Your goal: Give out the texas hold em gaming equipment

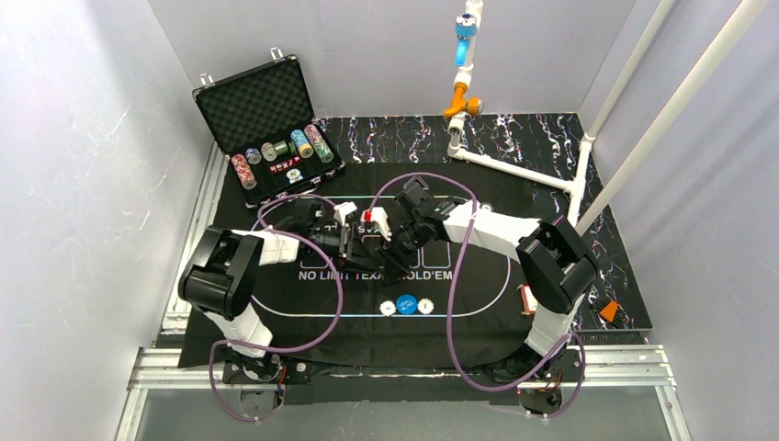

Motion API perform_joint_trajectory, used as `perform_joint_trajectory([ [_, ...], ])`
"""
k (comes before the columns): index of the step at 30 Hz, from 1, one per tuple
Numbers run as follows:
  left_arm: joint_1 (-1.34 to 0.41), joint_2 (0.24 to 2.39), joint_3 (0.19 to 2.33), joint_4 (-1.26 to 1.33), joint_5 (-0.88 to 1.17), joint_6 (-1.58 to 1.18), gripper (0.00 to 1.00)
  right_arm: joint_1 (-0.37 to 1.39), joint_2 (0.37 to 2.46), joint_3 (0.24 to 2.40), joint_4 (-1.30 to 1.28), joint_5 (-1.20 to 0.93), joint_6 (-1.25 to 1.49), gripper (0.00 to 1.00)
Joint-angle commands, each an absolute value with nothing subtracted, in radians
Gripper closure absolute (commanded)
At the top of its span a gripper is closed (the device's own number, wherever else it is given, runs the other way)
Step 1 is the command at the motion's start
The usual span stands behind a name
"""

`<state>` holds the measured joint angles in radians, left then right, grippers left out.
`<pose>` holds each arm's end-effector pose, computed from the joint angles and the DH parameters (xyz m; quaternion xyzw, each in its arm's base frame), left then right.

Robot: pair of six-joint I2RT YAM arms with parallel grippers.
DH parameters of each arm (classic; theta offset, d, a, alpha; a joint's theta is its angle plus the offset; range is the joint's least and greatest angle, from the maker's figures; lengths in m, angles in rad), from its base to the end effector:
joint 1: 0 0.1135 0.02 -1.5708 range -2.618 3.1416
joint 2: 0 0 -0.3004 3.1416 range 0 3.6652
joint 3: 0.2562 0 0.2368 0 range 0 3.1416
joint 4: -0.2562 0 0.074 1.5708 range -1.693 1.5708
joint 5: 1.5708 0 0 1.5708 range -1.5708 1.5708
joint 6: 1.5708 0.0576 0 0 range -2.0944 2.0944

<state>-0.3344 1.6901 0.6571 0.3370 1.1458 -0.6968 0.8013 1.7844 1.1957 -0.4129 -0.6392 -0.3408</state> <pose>0.2658 -0.1479 0.1831 0.0887 0.7901 -0.6027 0.0676 0.2344 0.2913 0.2285 -0.5667 0.7189 0.3544 0.1907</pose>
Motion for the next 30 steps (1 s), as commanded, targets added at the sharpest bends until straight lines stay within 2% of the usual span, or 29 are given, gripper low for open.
perform_joint_trajectory([
  [1,-0.220,1.610,0.701,-0.158,1.078,-0.322,0.60,0.818,1.732,1.180,-0.430,-0.646,-0.362,0.66],
  [5,-0.072,1.578,0.703,-0.267,1.019,-0.261,0.54,0.849,1.724,1.187,-0.460,-0.609,-0.371,0.66],
  [10,0.166,1.542,0.718,-0.327,0.960,-0.272,0.52,0.958,1.737,1.218,-0.508,-0.487,-0.401,0.65],
  [17,0.349,1.443,0.739,-0.310,0.908,-0.336,0.50,1.128,1.814,1.293,-0.551,-0.256,-0.411,0.63],
  [23,0.447,1.411,0.744,-0.291,0.959,-0.374,0.49,1.190,1.905,1.371,-0.587,-0.178,-0.392,0.62],
  [30,0.469,1.417,0.752,-0.290,0.985,-0.389,0.49,1.194,1.963,1.417,-0.616,-0.140,-0.371,0.58],
])
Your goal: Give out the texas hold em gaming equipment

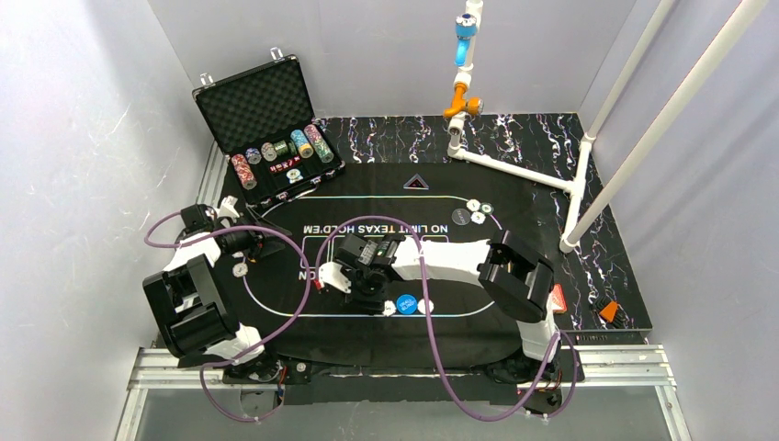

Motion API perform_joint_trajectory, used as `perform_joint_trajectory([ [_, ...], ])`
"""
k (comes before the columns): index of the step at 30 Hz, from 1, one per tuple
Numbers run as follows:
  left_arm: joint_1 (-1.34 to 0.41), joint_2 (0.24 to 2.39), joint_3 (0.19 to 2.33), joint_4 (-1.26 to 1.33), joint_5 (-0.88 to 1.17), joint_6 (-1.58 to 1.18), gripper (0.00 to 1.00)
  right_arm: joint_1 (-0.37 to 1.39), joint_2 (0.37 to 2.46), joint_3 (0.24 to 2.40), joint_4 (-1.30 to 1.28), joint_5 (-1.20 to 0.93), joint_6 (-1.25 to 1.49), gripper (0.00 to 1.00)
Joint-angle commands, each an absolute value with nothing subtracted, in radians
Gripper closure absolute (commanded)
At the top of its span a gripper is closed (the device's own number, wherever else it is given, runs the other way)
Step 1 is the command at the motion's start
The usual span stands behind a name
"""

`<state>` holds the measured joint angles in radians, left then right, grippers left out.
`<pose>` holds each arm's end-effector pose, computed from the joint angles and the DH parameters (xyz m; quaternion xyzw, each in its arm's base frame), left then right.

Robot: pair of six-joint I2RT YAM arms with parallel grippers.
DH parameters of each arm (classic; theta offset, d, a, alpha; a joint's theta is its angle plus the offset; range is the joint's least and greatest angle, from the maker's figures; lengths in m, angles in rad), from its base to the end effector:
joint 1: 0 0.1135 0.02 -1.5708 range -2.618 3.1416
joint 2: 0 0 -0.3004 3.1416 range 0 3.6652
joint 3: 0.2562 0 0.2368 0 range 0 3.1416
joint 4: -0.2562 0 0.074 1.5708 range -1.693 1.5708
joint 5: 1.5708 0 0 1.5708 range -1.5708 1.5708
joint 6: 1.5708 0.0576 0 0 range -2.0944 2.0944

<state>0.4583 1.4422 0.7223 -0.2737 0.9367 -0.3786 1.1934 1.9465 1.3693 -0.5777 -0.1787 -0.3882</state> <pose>0.2468 0.0700 0.2149 -0.2302 0.8338 -0.4223 0.2710 0.1407 0.3828 0.1987 -0.7058 0.6723 0.1609 0.1550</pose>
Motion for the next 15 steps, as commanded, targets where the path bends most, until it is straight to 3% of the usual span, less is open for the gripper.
perform_joint_trajectory([
  [1,0.469,1.421,0.752,-0.285,0.987,-0.392,0.49,1.195,1.965,1.418,-0.616,-0.142,-0.369,0.55],
  [4,0.471,1.431,0.753,-0.272,0.994,-0.404,0.48,1.201,1.971,1.424,-0.622,-0.152,-0.367,0.43],
  [8,0.471,1.448,0.754,-0.263,1.004,-0.412,0.48,1.203,1.970,1.430,-0.630,-0.160,-0.369,0.35],
  [12,0.471,1.451,0.755,-0.264,1.008,-0.413,0.48,1.203,1.966,1.417,-0.626,-0.155,-0.368,0.33],
  [15,0.472,1.448,0.755,-0.262,1.008,-0.413,0.48,1.203,1.966,1.408,-0.621,-0.119,-0.369,0.41],
])
